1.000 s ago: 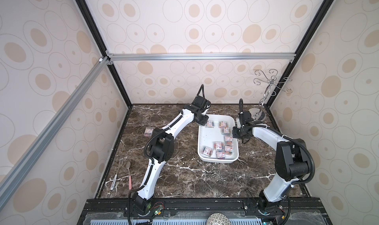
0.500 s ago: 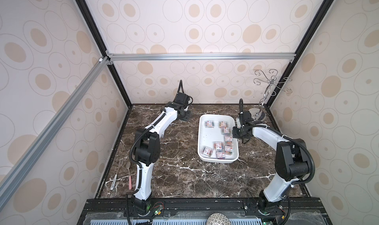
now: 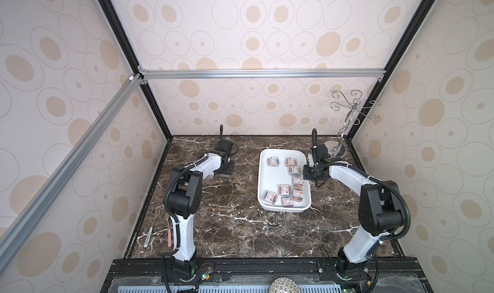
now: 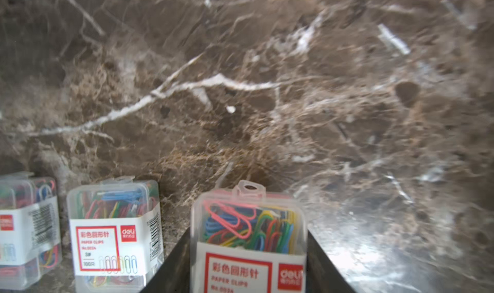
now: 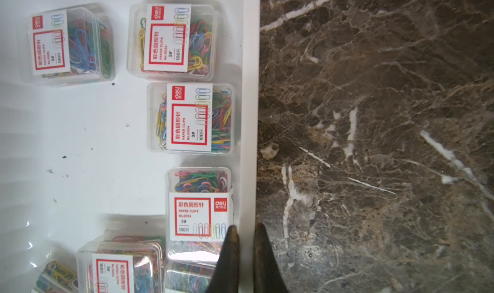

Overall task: Take the paper clips out of the storage box
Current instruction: Place the boxed paper clips at the center of the board.

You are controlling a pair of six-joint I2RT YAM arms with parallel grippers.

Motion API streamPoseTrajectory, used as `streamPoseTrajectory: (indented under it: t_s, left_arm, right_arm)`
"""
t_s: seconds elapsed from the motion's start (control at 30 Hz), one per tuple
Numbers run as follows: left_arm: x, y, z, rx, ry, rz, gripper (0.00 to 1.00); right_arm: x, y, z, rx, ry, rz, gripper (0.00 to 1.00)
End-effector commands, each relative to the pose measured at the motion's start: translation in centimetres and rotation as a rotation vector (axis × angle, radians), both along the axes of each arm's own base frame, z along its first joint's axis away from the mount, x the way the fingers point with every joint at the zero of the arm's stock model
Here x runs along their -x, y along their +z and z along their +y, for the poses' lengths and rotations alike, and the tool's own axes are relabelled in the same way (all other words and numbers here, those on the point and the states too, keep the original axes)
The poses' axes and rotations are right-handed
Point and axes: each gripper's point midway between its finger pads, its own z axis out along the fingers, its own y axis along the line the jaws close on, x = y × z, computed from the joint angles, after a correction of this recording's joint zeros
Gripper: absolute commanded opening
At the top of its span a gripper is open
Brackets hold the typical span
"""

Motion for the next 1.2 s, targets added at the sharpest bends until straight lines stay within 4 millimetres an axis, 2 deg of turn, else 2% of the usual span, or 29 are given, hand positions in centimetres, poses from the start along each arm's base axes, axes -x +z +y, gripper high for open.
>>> streamPoseTrajectory:
  t_s: [0.0, 0.47, 0.73, 1.17]
  left_arm:
    - [-1.0, 1.7, 0.1, 0.041, 0.059, -0.078, 0.50]
    - [-1.3, 0.6, 1.6, -0.026, 0.145, -0.062, 0.51]
    - [-1.6, 0.4, 1.0, -0.006, 0.130, -0.060, 0.51]
    - [-1.6, -0.9, 1.0, -0.017, 0.132, -0.030, 0.51]
  right_arm:
    - [2.4, -1.5, 0.4, -0.009, 0.036, 0.092, 0.00]
    - [2.6, -1.7, 0.3, -0.008, 0.029, 0.097, 0.00]
    - [2.6, -2.0, 0.4, -0.012, 0.028, 0.102, 0.00]
    - [2.6, -2.0, 0.4, -0.008, 0.030, 0.101, 0.00]
